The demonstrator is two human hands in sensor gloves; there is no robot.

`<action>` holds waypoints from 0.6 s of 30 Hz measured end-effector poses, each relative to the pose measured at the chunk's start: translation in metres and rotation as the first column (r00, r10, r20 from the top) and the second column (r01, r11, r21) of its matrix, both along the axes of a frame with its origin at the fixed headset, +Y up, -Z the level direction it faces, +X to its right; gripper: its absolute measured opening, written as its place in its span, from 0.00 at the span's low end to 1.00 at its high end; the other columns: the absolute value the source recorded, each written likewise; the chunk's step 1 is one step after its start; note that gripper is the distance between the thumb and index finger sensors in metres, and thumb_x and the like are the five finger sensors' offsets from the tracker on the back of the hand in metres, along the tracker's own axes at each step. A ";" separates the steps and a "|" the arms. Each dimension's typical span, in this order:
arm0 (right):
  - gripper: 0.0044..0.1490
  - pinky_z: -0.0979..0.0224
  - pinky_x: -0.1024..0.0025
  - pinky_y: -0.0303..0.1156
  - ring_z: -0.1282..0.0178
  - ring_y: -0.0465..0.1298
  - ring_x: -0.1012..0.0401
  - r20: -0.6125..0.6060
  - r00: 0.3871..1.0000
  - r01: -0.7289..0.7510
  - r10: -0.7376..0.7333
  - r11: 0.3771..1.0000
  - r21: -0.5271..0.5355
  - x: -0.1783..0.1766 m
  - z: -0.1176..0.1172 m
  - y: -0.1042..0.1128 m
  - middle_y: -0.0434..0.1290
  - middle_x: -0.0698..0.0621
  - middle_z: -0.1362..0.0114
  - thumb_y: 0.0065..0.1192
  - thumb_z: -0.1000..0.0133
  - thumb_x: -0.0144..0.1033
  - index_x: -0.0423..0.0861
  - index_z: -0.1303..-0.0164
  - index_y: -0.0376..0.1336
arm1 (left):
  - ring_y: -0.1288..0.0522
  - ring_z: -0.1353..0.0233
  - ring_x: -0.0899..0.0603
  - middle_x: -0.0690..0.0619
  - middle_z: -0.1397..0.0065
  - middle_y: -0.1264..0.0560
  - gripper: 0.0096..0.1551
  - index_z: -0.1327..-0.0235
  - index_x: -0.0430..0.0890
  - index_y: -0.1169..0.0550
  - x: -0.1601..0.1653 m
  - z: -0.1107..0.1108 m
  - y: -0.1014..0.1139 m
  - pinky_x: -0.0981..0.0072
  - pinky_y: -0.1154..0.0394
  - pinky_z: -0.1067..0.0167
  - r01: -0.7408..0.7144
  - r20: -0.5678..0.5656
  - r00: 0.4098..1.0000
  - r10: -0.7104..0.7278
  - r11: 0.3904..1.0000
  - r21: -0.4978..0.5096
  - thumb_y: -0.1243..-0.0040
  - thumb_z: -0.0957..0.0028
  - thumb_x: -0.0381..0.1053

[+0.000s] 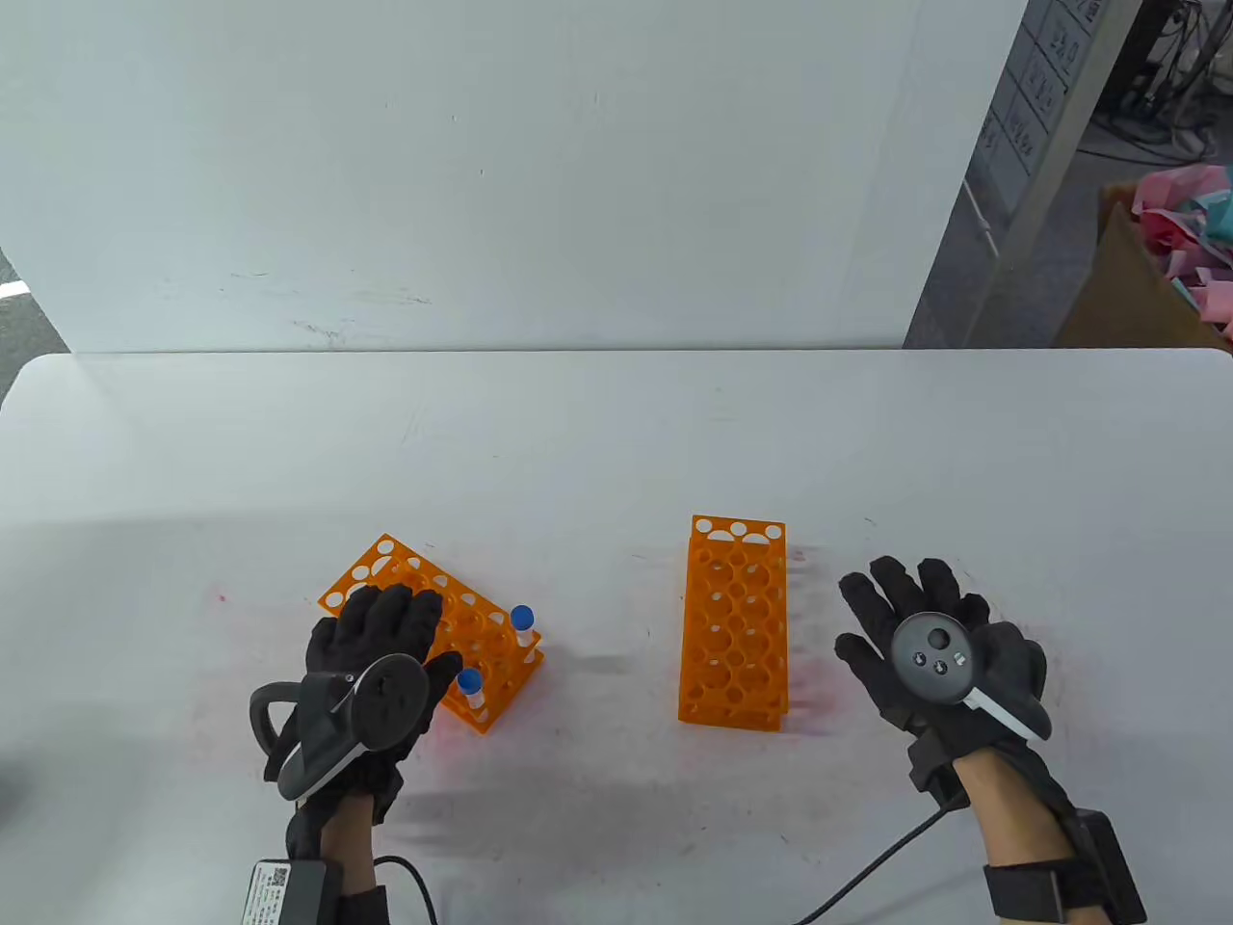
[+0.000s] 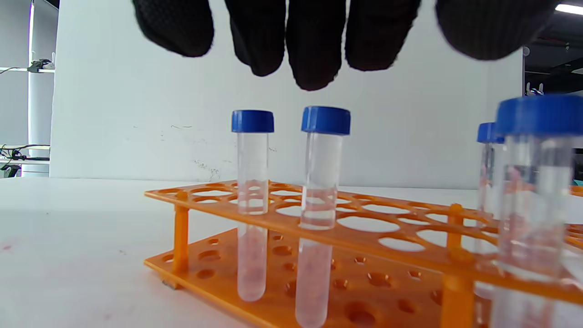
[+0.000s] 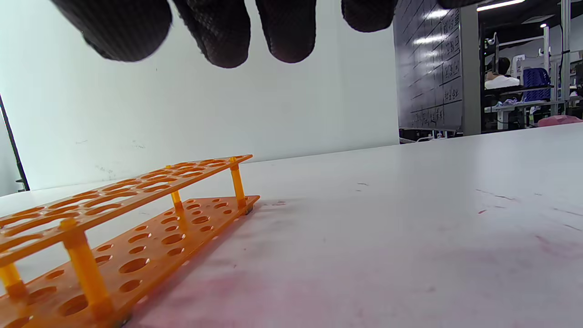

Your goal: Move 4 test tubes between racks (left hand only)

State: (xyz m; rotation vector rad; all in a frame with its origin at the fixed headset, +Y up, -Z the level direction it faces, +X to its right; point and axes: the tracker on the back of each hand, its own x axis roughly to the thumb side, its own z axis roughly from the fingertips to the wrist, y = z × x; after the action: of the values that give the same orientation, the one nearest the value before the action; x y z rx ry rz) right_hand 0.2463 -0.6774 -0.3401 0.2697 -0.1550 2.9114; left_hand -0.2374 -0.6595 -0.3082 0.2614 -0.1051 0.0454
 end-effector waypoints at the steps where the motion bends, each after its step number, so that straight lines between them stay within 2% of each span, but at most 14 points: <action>1: 0.40 0.28 0.22 0.45 0.17 0.45 0.33 -0.003 1.000 0.000 0.000 1.000 -0.004 -0.001 0.000 0.000 0.49 0.45 0.11 0.47 0.41 0.58 0.56 0.19 0.50 | 0.35 0.17 0.37 0.52 0.16 0.32 0.39 0.24 0.58 0.33 0.000 0.000 0.000 0.33 0.33 0.28 0.003 -0.001 1.000 -0.003 1.000 0.003 0.48 0.50 0.69; 18: 0.40 0.28 0.22 0.45 0.17 0.45 0.33 -0.016 1.000 0.015 -0.015 1.000 -0.019 -0.001 0.000 0.000 0.50 0.45 0.11 0.47 0.41 0.58 0.55 0.19 0.51 | 0.33 0.18 0.39 0.53 0.19 0.29 0.38 0.26 0.59 0.31 0.008 0.004 0.006 0.34 0.33 0.28 0.008 0.040 0.999 -0.011 0.998 0.064 0.45 0.51 0.68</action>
State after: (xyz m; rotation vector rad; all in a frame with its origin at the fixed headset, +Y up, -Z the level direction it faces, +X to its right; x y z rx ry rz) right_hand 0.2449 -0.6778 -0.3403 0.2874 -0.1270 2.8937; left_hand -0.2297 -0.6532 -0.3039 0.3243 -0.1483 0.0377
